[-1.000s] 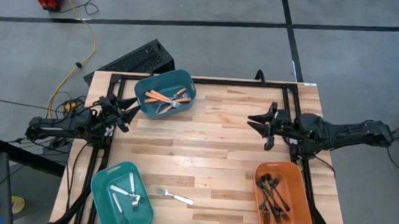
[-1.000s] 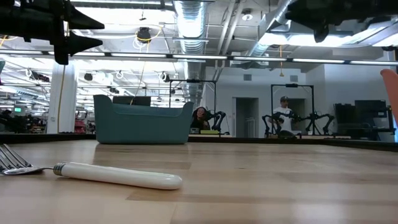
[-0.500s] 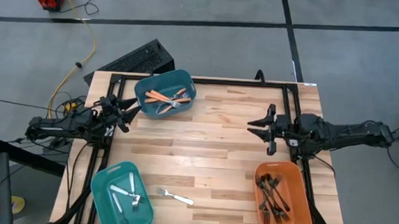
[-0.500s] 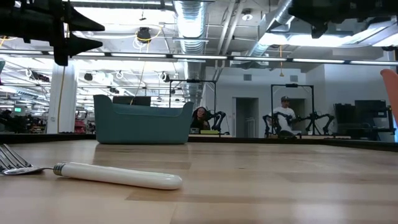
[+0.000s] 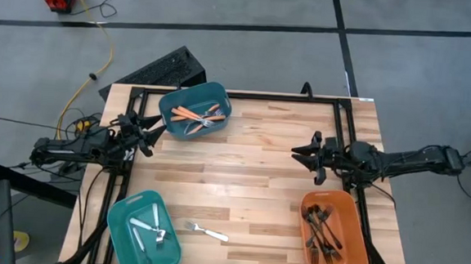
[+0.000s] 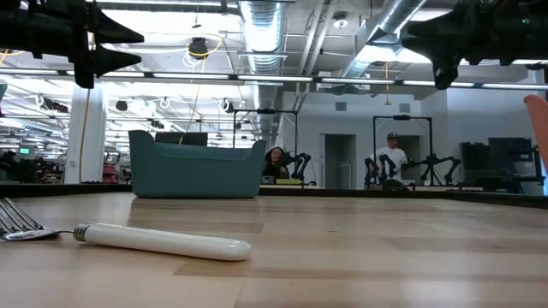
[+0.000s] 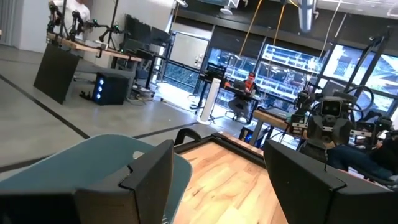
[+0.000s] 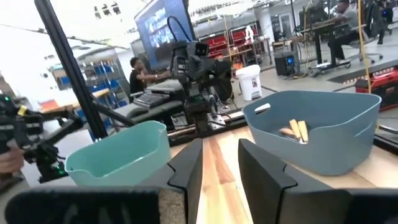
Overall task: Sort silverware by color (type)
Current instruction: Put the white fork into the green bin
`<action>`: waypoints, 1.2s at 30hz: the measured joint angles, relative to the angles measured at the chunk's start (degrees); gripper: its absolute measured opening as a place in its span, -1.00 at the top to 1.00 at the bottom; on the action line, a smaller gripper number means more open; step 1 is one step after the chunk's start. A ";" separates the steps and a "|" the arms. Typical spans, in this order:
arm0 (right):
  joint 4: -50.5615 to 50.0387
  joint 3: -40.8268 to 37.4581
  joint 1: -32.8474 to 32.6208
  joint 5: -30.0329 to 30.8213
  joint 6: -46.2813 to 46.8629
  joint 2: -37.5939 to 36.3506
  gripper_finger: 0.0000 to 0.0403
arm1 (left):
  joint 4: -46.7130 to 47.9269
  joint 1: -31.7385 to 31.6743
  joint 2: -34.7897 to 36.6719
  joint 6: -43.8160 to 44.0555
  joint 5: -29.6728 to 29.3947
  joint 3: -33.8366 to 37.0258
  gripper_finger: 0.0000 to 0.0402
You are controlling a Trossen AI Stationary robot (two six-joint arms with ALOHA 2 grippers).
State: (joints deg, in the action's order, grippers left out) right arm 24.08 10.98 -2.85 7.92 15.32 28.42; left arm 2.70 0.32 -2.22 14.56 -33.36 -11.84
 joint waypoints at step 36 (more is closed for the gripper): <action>-8.97 41.37 -7.70 1.57 -8.39 51.64 -0.06 | 4.62 0.00 0.00 -0.60 2.46 0.00 -0.17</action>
State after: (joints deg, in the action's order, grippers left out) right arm 15.11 52.36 -10.55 9.50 6.92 80.07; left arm 7.32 0.32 -2.22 13.96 -30.91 -11.84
